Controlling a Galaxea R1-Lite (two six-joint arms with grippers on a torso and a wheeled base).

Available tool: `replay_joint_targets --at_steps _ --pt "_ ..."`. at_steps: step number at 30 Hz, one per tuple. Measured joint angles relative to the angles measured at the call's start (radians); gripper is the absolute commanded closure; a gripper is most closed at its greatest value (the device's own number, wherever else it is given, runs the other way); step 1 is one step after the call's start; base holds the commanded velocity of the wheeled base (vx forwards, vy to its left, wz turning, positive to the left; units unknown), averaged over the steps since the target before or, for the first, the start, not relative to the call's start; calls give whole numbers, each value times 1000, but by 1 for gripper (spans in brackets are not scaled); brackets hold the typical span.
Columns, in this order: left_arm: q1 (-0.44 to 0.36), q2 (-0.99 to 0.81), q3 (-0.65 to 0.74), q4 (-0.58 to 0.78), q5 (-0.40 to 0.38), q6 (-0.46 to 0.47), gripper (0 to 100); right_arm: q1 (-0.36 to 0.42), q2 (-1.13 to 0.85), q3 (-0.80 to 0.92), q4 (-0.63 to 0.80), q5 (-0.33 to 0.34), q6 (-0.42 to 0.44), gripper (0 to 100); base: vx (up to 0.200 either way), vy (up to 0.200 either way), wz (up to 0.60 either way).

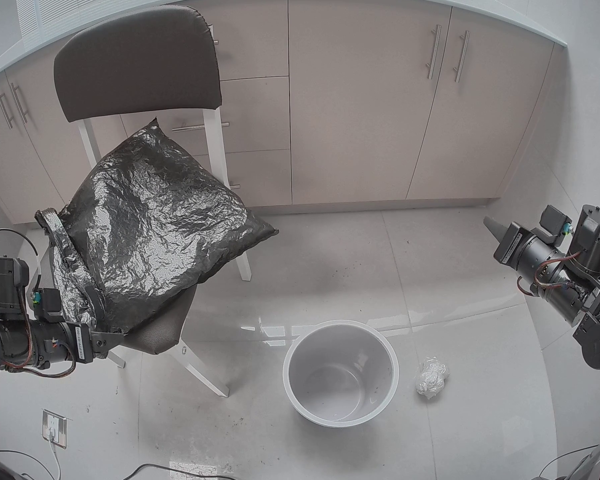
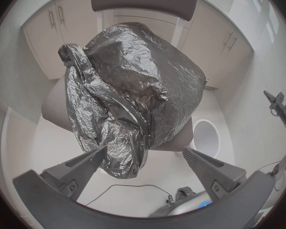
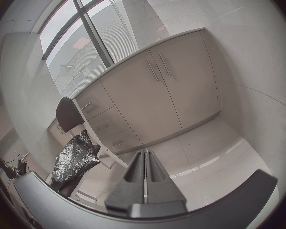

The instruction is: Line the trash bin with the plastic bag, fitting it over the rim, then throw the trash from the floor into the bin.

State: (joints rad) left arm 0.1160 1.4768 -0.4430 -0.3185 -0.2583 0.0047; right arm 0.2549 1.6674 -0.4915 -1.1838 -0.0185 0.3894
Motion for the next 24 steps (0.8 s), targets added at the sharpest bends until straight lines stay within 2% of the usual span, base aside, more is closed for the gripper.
replay_joint_targets --at_steps 5,9,18,24 --pt "21 11 -10 -1 -103 -63 0 1 16 1 0 0 1 100 0 0 0" --pt "36 17 -22 -1 -134 -76 0 1 22 2 0 0 2 100 0 0 0" --pt "43 68 -50 -4 -143 -76 0 0 29 1 0 0 2 100 0 0 0" --pt "43 115 -61 -79 -143 -77 0 -1 36 0 -5 0 2 100 0 0 0"
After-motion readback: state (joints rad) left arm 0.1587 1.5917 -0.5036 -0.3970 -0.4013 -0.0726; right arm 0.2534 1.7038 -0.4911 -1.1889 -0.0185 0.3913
